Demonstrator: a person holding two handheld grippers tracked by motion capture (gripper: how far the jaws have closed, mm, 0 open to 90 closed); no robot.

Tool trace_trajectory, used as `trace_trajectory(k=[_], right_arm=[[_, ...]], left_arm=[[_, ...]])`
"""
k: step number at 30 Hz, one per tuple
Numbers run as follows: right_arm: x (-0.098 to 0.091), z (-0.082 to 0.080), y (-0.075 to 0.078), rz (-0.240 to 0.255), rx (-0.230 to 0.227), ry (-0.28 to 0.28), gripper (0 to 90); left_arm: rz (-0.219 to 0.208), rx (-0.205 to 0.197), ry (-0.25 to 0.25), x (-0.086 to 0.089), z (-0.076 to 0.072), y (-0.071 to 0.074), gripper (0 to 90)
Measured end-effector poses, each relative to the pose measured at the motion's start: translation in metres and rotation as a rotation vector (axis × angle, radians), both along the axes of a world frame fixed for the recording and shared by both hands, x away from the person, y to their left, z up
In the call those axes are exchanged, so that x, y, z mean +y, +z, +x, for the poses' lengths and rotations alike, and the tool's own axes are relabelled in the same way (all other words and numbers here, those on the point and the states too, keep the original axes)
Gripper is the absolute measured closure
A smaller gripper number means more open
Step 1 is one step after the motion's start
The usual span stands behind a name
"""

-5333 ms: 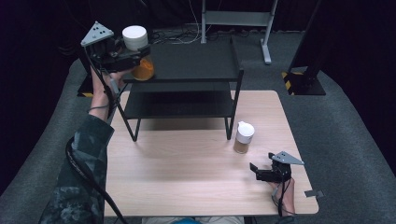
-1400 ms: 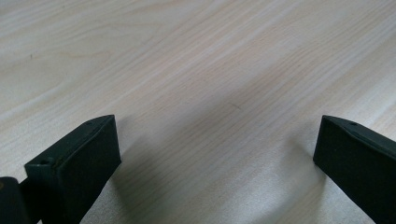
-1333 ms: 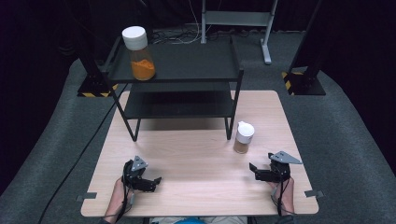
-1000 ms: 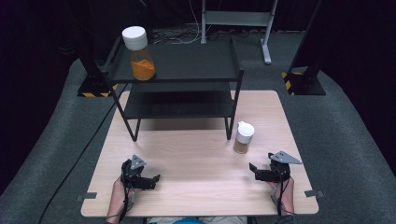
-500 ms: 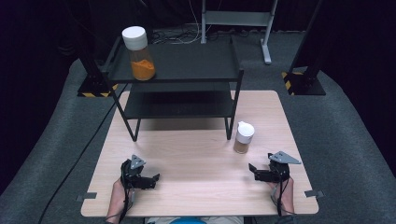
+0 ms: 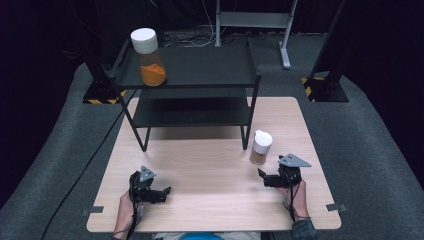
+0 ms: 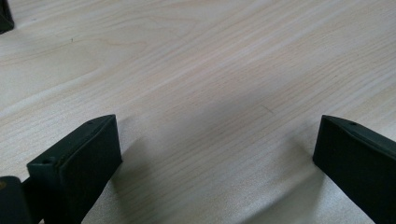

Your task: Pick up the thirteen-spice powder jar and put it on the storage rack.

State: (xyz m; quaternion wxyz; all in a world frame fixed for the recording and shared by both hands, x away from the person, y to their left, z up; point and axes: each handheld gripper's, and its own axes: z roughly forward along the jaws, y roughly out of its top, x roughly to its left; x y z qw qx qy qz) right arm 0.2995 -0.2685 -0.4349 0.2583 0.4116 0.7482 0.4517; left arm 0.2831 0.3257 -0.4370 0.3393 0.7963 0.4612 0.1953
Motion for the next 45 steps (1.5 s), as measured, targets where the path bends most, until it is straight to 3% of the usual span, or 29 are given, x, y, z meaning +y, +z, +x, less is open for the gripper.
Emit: trace_trajectory(k=[3,6,12,17,26,28,31,34,45], right_arm=[[0.002,0.018,-0.010,0.051,-0.042,0.020,0.0],[0.008,0.037,-0.018,0.050,-0.012,0.011,0.0],[0.014,0.048,-0.021,0.050,-0.039,0.010,0.0],[0.015,0.047,-0.026,0.072,-0.088,0.020,0.0],[0.019,0.055,-0.027,0.073,-0.070,0.006,0.3],[0.017,0.053,-0.029,0.090,-0.078,0.000,12.6],[0.012,0.051,-0.030,0.114,-0.083,-0.006,22.3],[0.009,0.054,-0.030,0.128,-0.058,-0.009,25.6],[0.011,0.051,-0.029,0.112,-0.071,-0.003,29.1]], left_arm=[[0.000,0.001,-0.001,0.000,0.000,0.000,0.3],[-0.001,0.001,0.000,0.000,0.000,0.000,0.4],[-0.002,0.001,-0.004,0.001,0.000,0.000,0.7],[-0.002,-0.001,-0.005,0.001,0.000,0.000,1.1],[-0.003,0.000,-0.008,0.001,0.001,0.000,1.2],[-0.003,-0.001,-0.009,0.001,0.001,0.000,1.2],[-0.002,-0.001,-0.008,0.001,0.001,0.000,1.3],[-0.003,-0.001,-0.008,0.001,0.001,0.000,1.3],[-0.002,-0.003,-0.016,0.002,0.001,0.000,1.5]])
